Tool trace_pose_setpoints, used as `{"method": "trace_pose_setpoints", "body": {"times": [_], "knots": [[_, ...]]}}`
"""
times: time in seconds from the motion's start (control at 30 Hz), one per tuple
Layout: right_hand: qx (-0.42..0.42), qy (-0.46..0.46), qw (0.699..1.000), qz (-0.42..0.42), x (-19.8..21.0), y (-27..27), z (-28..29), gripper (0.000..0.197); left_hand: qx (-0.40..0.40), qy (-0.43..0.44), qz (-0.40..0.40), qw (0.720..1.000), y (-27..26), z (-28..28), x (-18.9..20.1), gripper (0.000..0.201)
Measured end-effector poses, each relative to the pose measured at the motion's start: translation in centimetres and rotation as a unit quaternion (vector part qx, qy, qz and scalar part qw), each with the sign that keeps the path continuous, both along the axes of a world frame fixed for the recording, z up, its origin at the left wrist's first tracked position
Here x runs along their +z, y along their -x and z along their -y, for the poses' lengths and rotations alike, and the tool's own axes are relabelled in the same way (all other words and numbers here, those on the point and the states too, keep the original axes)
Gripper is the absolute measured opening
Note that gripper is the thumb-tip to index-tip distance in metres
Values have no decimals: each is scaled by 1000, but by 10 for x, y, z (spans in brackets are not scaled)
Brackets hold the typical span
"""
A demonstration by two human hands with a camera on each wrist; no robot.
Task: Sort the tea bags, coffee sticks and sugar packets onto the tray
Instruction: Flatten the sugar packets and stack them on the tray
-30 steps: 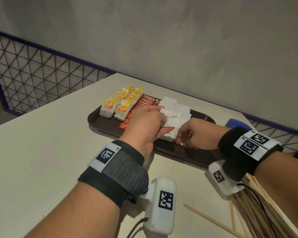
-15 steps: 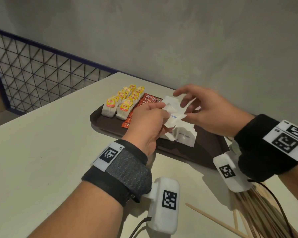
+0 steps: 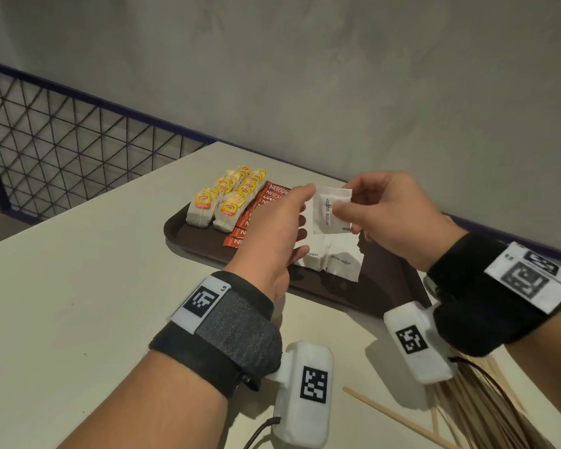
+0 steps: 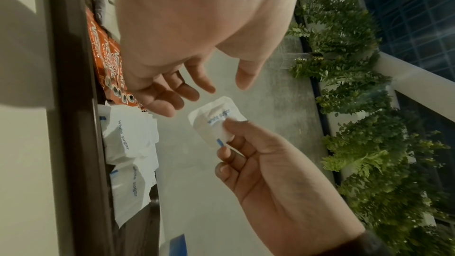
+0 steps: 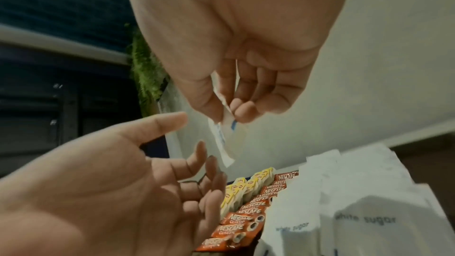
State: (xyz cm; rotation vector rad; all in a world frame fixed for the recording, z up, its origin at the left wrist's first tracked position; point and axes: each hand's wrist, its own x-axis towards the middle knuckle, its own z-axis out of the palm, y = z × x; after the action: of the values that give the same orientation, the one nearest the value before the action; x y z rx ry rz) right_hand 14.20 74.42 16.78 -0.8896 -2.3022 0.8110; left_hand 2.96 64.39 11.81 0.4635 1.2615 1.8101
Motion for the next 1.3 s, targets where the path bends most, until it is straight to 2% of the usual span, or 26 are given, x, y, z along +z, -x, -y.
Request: {"method": "trace_pose_setpoints", "body": {"times": [0.07,0.17,0.27,0.3,0.33,0.4,0.5,0.57,0.63,0.73,0.87,0.93,1.0,1.07,1.13,1.2,1.3], "knots": [[-1,3,1000,-5,-3,2,2,6,8,3,-5,1000,0,0,0,22],[-5,93,995,-26,0,3,1,10,6,3,-11,1000,0,0,0,21],[20,251,963,-93,7,4,1,10,-18,-2,-18,1000,0,-1,-2,19],[28,295,948,-117,8,4,2,16,-24,-12,-20,999,0,-2,-3,15],[37,329,934,-132,8,5,2,22,-22,-24,-25,999,-1,-1,-3,7],[46,351,928,-116,5,5,4,27,11,-43,-40,998,-1,-1,-4,9],[30,275,961,-25,-1,4,6,28,43,-47,-30,998,3,-1,-4,14],[7,192,981,-2,0,6,6,33,37,-30,-10,999,6,-1,-5,11],[-1,127,992,18,5,9,6,27,19,-10,0,1000,6,-2,-7,9],[5,60,994,91,15,12,4,7,1,-2,13,1000,5,-3,-6,12],[18,63,988,136,22,15,1,9,14,-4,38,999,6,-1,-3,12],[12,54,987,150,22,19,-4,11,52,-1,72,996,11,1,-3,12],[5,-19,974,227,20,24,-10,9,111,12,110,988,20,2,-4,9],[16,-104,932,346,13,29,-14,10,150,22,134,979,30,3,-7,9],[32,-146,893,426,2,37,-17,9,165,30,136,976,35,2,-9,10],[44,-163,875,454,-9,46,-21,5,169,34,131,976,36,0,-11,10],[49,-170,876,449,-18,57,-27,15,167,44,123,977,34,-2,-12,4]]}}
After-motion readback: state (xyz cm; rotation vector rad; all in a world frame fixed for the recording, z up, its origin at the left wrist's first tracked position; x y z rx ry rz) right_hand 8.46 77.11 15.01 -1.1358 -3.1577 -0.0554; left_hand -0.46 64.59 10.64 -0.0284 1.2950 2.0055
